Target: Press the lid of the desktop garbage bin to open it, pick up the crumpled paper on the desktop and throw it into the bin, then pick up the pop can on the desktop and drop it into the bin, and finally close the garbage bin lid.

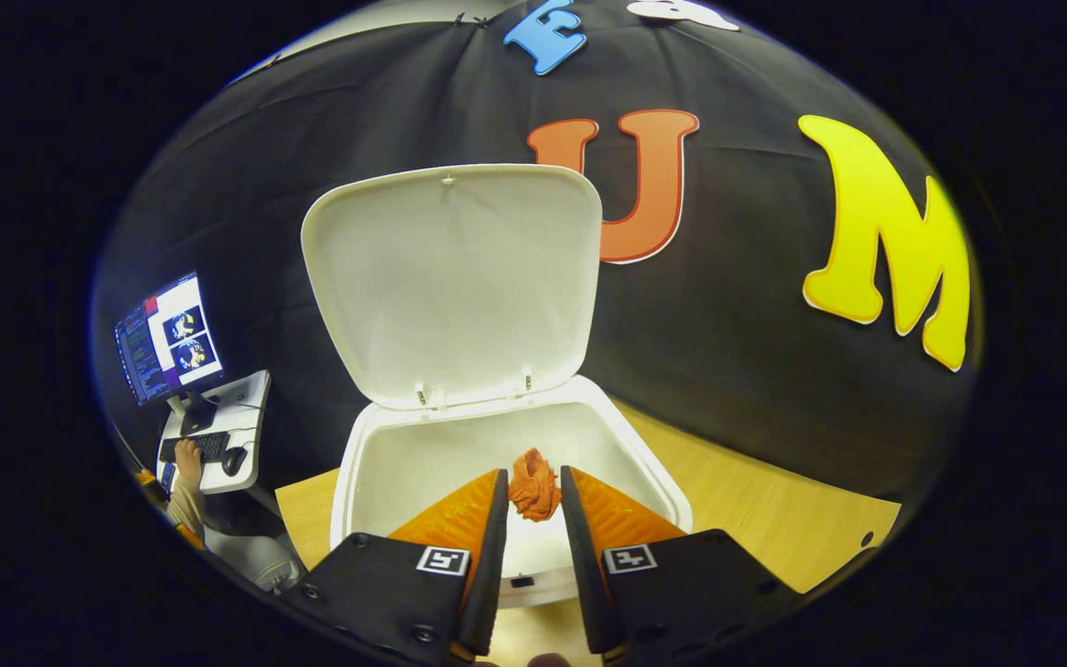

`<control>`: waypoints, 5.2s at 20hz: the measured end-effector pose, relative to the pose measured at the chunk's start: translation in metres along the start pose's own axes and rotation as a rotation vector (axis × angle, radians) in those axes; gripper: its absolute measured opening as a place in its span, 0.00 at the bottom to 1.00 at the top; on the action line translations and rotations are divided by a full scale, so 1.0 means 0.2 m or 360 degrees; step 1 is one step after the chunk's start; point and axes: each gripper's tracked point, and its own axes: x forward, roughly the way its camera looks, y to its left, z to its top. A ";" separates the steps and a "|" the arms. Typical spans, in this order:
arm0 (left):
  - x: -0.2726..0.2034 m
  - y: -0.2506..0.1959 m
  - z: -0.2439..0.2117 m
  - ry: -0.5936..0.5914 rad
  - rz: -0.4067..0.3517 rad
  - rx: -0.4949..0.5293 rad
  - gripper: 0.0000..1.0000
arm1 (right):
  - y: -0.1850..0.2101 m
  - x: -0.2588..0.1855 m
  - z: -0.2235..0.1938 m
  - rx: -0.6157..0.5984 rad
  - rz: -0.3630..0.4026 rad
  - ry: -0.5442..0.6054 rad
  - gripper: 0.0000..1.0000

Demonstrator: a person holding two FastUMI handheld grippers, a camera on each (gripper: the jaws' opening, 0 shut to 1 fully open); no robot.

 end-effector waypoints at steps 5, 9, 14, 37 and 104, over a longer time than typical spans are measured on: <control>0.02 -0.16 0.05 -0.0062 -0.0161 0.0061 1.00 | 0.01 -0.10 0.01 -0.0009 0.0025 -0.0045 0.67; 0.04 -0.37 0.07 -0.0112 -0.0389 0.0076 1.00 | -0.04 -0.32 0.05 0.0044 0.0027 -0.0149 0.76; 0.07 -0.67 0.02 -0.0130 -0.0702 0.0093 1.00 | -0.26 -0.67 0.00 0.0072 -0.0144 -0.0290 0.80; 0.24 -1.71 -0.56 -0.0026 -0.1403 0.0393 1.00 | -0.95 -1.93 -1.16 0.0568 -0.1158 -0.0010 0.86; 0.51 -1.65 0.55 -0.0418 -0.1045 0.0203 0.84 | -1.05 -1.96 -0.98 0.0499 -0.1147 -0.0216 0.86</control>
